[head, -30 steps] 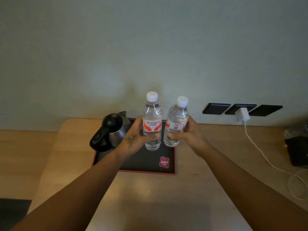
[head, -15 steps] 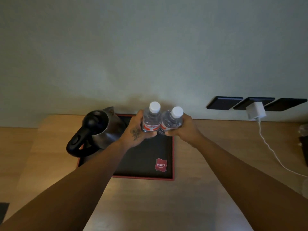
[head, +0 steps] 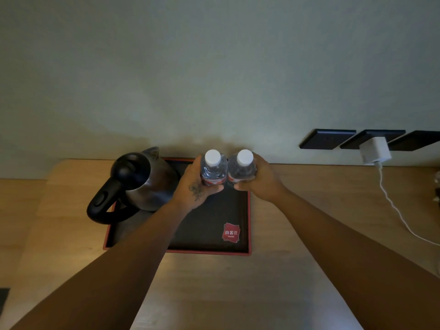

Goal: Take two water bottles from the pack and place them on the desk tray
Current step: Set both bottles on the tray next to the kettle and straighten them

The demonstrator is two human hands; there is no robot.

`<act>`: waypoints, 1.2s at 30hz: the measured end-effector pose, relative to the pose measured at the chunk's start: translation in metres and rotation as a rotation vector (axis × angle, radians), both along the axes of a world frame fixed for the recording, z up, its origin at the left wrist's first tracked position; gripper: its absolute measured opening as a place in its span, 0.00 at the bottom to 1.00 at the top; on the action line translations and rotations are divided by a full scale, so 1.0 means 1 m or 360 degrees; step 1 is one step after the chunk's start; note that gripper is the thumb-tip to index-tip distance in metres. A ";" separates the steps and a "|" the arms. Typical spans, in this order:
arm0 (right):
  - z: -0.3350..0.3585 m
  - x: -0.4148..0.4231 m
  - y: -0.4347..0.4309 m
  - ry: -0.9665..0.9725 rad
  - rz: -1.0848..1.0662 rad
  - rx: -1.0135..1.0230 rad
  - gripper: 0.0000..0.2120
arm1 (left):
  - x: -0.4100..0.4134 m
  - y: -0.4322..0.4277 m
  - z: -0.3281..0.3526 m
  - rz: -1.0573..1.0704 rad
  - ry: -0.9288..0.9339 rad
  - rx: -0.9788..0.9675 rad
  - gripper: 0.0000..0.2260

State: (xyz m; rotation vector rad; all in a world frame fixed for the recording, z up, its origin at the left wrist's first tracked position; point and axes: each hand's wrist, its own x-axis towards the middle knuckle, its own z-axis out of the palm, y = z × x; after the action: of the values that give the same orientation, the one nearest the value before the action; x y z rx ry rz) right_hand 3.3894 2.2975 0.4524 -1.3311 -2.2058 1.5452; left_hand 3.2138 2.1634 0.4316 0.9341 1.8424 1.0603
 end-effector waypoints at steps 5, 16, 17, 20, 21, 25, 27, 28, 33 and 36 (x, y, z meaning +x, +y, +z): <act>0.011 0.003 0.000 -0.0054 0.0068 0.0070 0.42 | 0.002 -0.006 0.031 -0.0079 0.0141 0.0036 0.40; 0.127 0.013 -0.015 -0.0306 0.0452 0.0854 0.32 | -0.031 -0.005 0.150 -0.0975 0.1179 0.0454 0.13; 0.135 0.010 -0.017 -0.0313 0.0486 0.0958 0.29 | -0.032 -0.002 0.153 -0.1007 0.1254 0.0422 0.14; 0.146 0.002 -0.019 -0.0425 0.0569 0.1101 0.20 | -0.032 0.004 0.159 -0.1067 0.1362 0.0386 0.15; 0.146 -0.001 -0.020 -0.0491 0.0599 0.1107 0.19 | -0.031 0.005 0.160 -0.1079 0.1374 0.0386 0.15; 0.141 -0.006 -0.023 -0.0631 0.0611 0.1075 0.17 | -0.032 0.004 0.163 -0.1026 0.1372 0.0337 0.12; 0.140 -0.008 -0.023 -0.0641 0.0561 0.1064 0.17 | -0.034 0.003 0.164 -0.0960 0.1388 0.0283 0.12; 0.140 -0.008 -0.022 -0.0649 0.0548 0.1055 0.17 | -0.036 0.002 0.165 -0.0924 0.1406 0.0245 0.11; 0.138 -0.011 -0.019 -0.0660 0.0475 0.0998 0.16 | -0.034 0.007 0.174 -0.0794 0.1418 -0.0012 0.13; 0.138 -0.014 -0.019 -0.0662 0.0440 0.0973 0.17 | -0.023 0.012 0.178 -0.0739 0.1401 -0.0138 0.14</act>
State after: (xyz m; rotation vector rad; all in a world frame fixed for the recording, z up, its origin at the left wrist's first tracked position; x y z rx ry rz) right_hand 3.3756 2.2784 0.5903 -1.2523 -2.8761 0.5587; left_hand 3.1906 2.1755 0.6099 1.8551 2.1314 0.2667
